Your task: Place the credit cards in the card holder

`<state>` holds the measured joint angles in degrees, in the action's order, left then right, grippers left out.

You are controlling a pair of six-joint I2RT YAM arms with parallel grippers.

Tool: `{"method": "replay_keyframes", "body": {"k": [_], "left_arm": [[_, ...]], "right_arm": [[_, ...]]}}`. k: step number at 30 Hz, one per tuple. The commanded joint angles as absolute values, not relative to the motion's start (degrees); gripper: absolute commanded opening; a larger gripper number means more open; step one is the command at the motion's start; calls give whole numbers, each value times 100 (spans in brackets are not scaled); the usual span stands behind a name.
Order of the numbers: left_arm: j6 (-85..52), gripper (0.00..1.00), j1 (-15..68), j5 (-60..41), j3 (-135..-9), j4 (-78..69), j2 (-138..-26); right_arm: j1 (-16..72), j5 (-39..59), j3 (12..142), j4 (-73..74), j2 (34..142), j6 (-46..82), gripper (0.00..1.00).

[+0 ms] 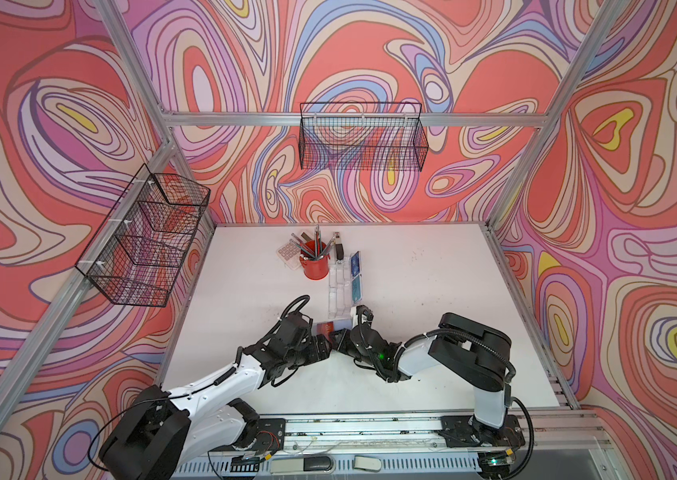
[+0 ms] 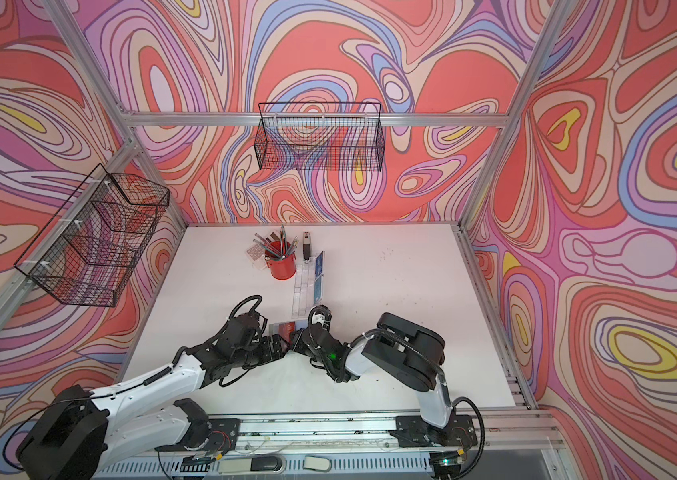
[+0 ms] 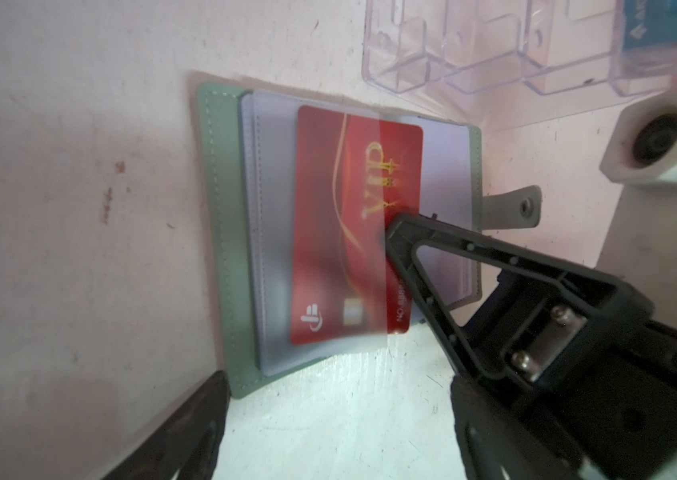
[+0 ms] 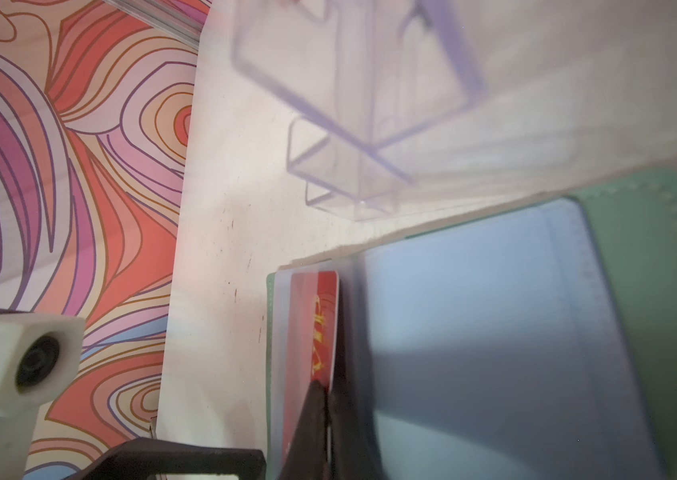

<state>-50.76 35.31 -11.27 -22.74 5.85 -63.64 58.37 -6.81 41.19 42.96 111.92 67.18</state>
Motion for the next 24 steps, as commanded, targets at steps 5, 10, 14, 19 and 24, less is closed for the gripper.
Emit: {"method": "replay_keyframes", "body": {"k": [5,10,14,19,24], "left_arm": [[-5019,85,3563,-1028,-2268,687,-6424],[-4975,85,3566,-928,-2294,760,-6406],[-4884,85,3549,-704,-2337,918,-6329],[-4726,82,3190,-546,-2299,929,-6226],[-4542,63,2946,-774,-2483,765,-6604]], "right_arm": [[5922,-820,4196,3217,11120,6487,3],[5921,-1269,4404,2338,10774,6171,22],[5918,-1537,4469,1875,10492,6024,31],[5898,-1634,4560,1694,10340,5900,38],[5763,-1524,4720,1625,10517,5864,41]]}}
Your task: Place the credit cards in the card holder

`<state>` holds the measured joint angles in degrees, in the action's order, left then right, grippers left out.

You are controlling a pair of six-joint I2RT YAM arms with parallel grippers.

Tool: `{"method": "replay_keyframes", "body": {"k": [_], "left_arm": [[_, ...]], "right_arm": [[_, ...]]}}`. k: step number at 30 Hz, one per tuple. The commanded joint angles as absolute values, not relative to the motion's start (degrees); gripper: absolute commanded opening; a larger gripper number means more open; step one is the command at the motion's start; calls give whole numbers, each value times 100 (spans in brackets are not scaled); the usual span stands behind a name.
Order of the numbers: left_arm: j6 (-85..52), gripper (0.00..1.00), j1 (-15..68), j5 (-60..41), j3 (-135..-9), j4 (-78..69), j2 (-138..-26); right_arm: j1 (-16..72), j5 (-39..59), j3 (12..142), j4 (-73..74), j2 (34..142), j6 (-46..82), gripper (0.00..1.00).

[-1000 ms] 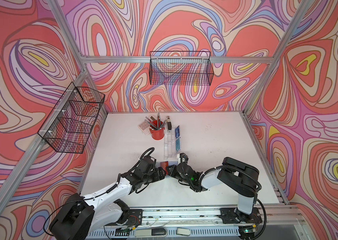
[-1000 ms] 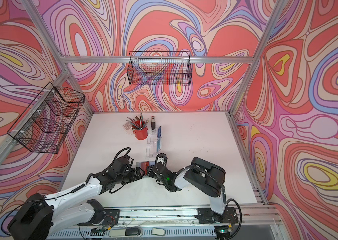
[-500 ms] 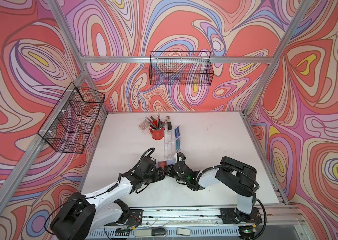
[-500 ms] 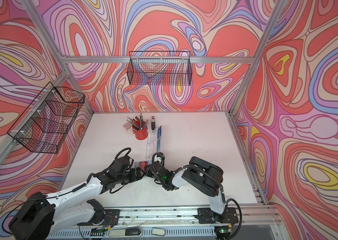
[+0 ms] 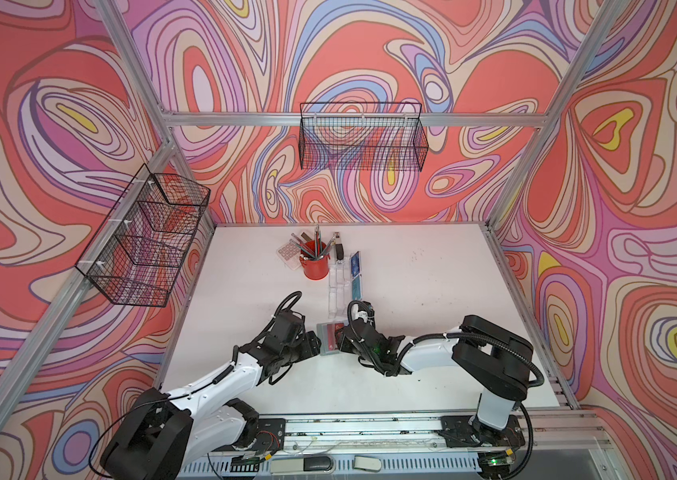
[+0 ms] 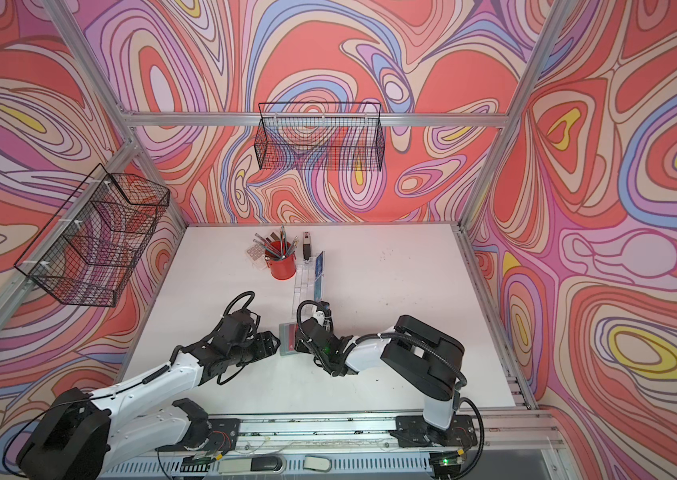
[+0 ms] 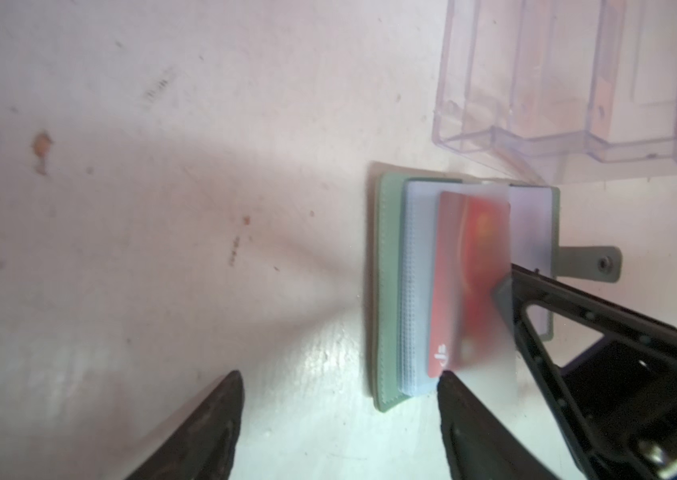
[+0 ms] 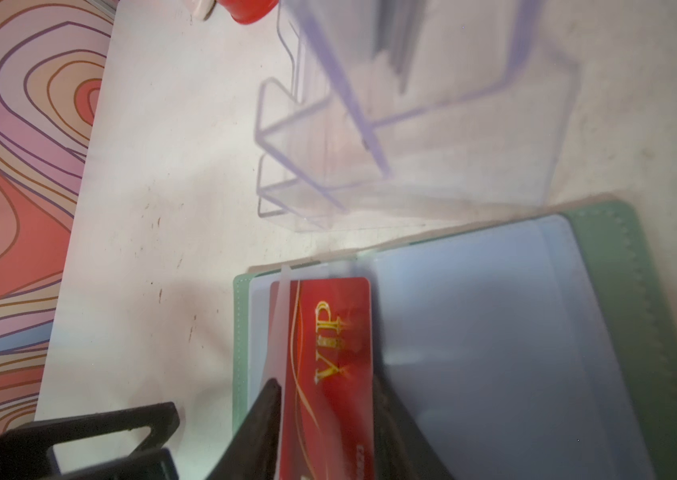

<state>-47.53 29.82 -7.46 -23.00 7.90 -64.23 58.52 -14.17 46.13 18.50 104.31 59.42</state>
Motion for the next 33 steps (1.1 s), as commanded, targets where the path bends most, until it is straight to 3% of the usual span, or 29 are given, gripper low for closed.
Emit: {"method": "replay_keyframes", "body": {"k": [1,8,14,21,33], "left_arm": [[-4496,58,2944,-858,-2546,698,-6732],[-4431,24,2944,-1033,-2833,380,-7507],[-4423,11,2949,-954,-2900,159,-7961],[-4378,6,2945,-995,-3190,-38,-8378],[-4318,5,2946,-1276,-3312,-258,-8612]], "right_arm": [[5739,-1535,4722,1611,10521,5859,43],[5681,-1743,4624,1492,10279,5845,51],[5656,-1663,4667,1523,10415,5835,53],[5563,-1980,4360,1293,9750,5784,63],[5447,-1710,4371,1463,9981,5773,64]]}}
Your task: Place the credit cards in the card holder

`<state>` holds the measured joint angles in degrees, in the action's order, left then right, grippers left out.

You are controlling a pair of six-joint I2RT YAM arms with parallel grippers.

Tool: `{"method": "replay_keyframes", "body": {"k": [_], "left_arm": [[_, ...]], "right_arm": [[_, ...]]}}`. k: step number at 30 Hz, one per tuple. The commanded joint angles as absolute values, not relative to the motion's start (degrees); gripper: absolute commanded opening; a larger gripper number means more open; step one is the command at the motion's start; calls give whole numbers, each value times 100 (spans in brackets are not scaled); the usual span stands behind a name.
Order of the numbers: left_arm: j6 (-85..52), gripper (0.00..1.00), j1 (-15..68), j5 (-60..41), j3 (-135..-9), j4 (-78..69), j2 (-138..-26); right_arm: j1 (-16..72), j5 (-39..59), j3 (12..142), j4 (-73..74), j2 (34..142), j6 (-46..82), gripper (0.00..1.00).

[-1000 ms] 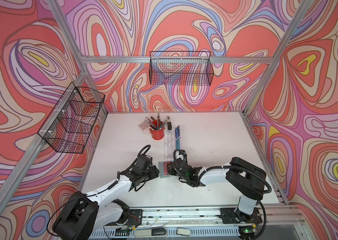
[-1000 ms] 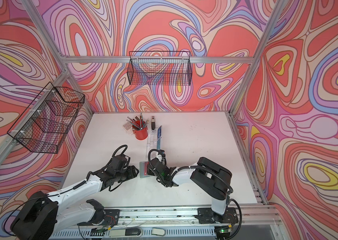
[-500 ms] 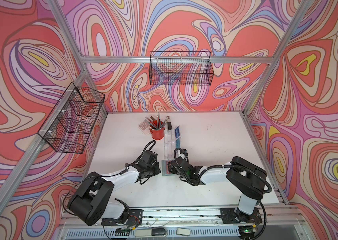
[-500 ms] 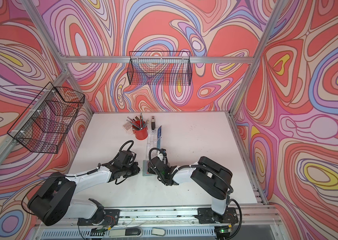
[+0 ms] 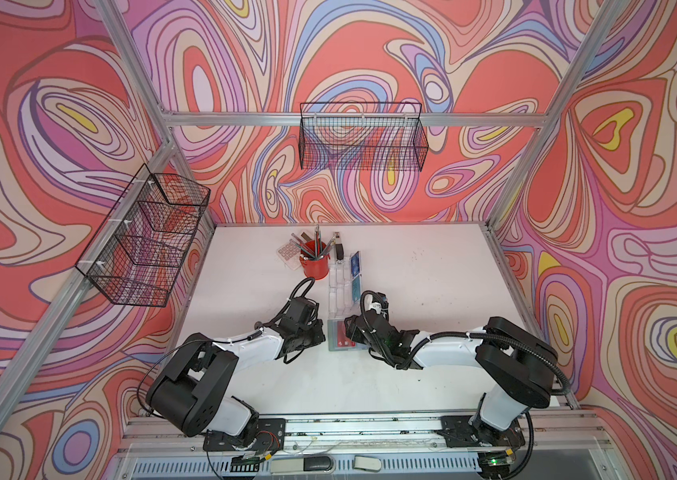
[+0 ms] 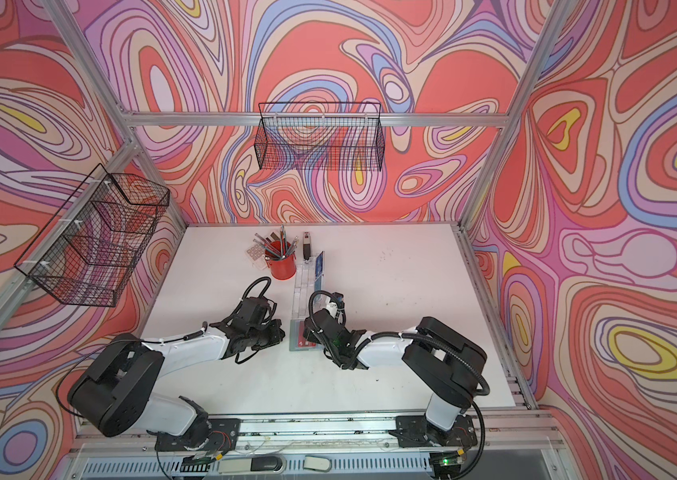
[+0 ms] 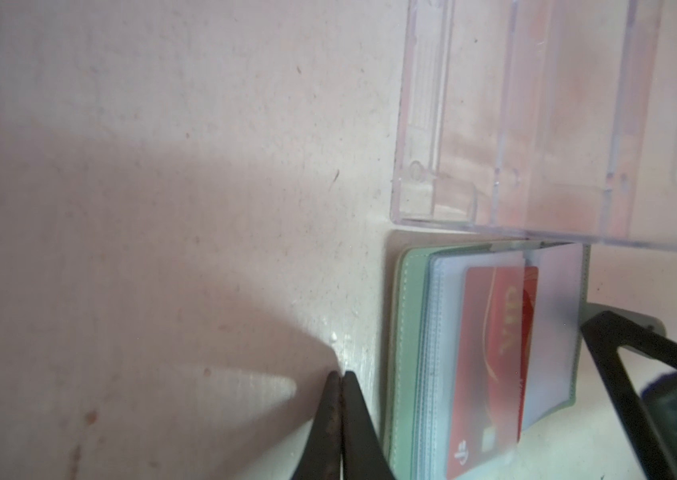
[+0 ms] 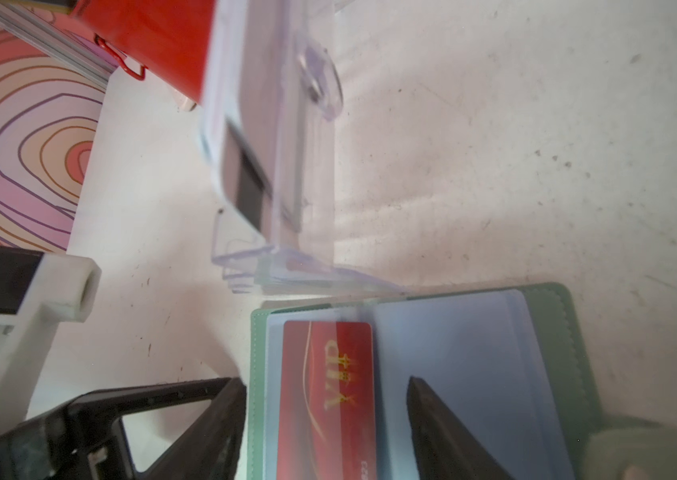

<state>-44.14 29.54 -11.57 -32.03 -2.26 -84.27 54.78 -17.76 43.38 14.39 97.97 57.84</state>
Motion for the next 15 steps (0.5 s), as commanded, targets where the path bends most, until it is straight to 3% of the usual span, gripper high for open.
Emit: {"method": "replay_keyframes", "body": {"k": [1,8,15], "left_arm": [[-4315,5,2953,-1298,-3329,-272,-8639],[-4333,3,2947,-1583,-3420,-478,-8970],[-4360,2,2947,-1740,-3455,-597,-9139]], "right_arm": [[5445,-1658,4408,1474,10026,5757,62],[5449,-1334,4727,1573,10611,5716,56],[5565,-992,5018,1711,10885,5627,43]]}}
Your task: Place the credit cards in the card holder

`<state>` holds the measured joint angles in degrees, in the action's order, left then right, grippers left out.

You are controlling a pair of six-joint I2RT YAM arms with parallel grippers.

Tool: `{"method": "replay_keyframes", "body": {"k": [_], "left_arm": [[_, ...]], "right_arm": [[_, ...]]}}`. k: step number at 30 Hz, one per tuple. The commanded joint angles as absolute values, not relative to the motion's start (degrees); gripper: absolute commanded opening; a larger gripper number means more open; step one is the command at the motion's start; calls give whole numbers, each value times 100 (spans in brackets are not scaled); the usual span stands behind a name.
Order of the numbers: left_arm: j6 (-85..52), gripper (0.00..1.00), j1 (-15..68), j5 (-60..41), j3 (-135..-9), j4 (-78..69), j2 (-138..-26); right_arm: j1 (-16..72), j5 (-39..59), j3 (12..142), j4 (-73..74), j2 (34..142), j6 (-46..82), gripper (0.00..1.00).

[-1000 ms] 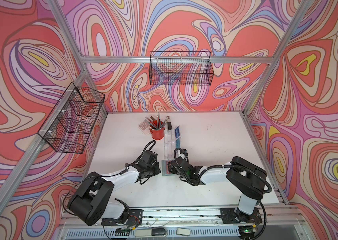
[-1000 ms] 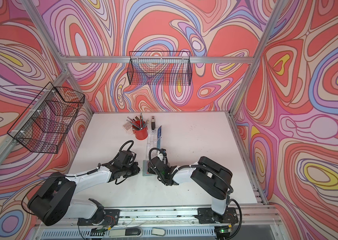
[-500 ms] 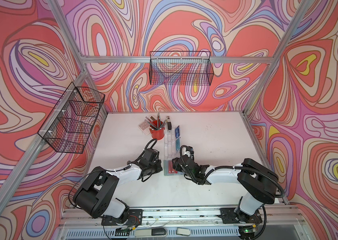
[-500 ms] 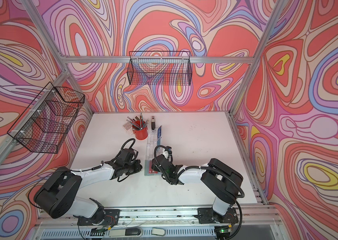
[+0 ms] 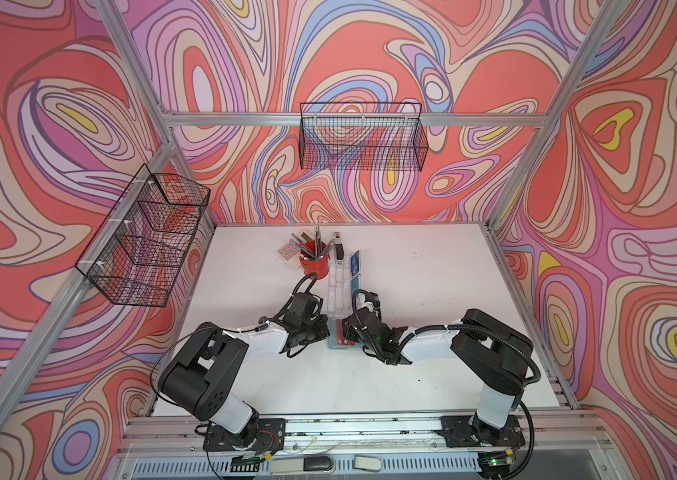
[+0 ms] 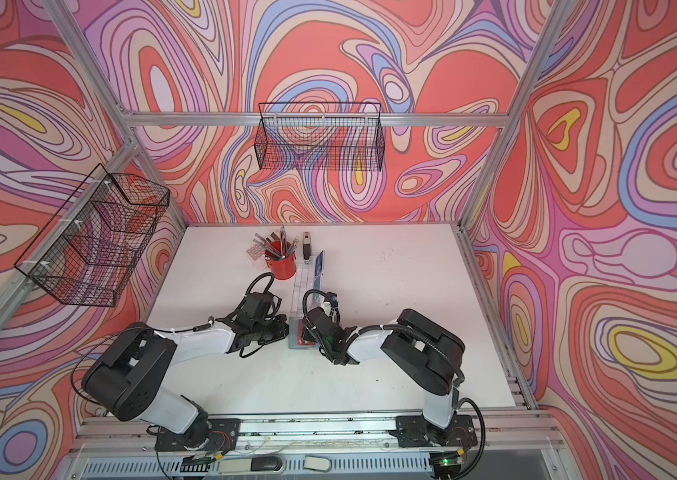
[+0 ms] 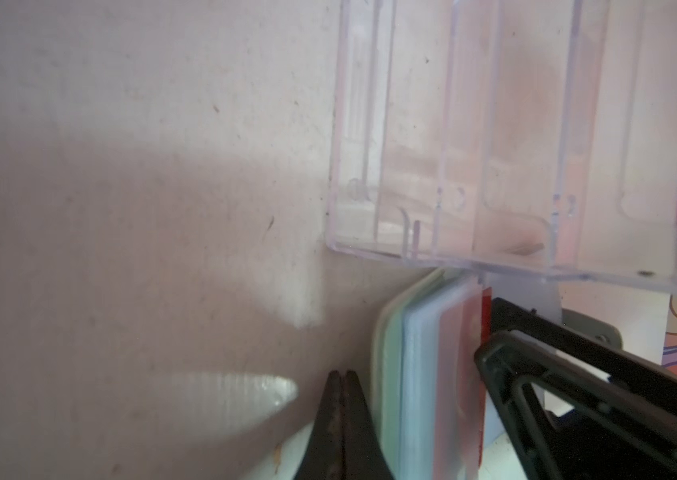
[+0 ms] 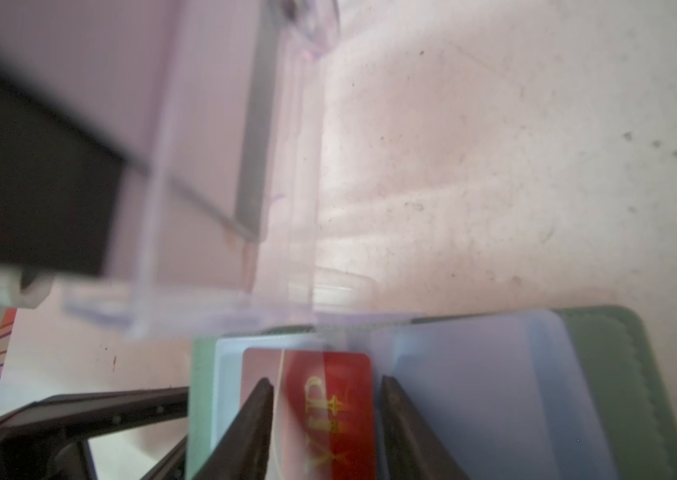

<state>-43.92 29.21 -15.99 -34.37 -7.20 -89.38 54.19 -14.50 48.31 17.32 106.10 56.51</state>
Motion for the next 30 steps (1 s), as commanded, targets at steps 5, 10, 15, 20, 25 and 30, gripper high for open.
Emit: {"method": "replay_keyframes", "body": {"k": [5,10,15,20,25,30], "left_arm": [[-4351,2,2946,-1624,-3525,-398,-9191],[-4494,0,2944,-1153,-3604,99,-9173],[-4758,3,2802,-339,-3547,883,-8788],[-4800,5,2664,-168,-3456,1173,-8453],[-4690,4,2663,-731,-3351,789,-8458],[-4571,4,2689,-1106,-3347,483,-8586]], "right_arm": [[5752,-1181,5106,1554,10857,5598,42],[5858,-1398,4950,1503,10599,5636,42],[5854,-1627,4606,1587,10322,5743,44],[5850,-1755,4466,1625,10126,5750,49],[5844,-1643,4528,1745,10233,5692,52],[5823,-1661,4699,1639,10412,5669,53]]}}
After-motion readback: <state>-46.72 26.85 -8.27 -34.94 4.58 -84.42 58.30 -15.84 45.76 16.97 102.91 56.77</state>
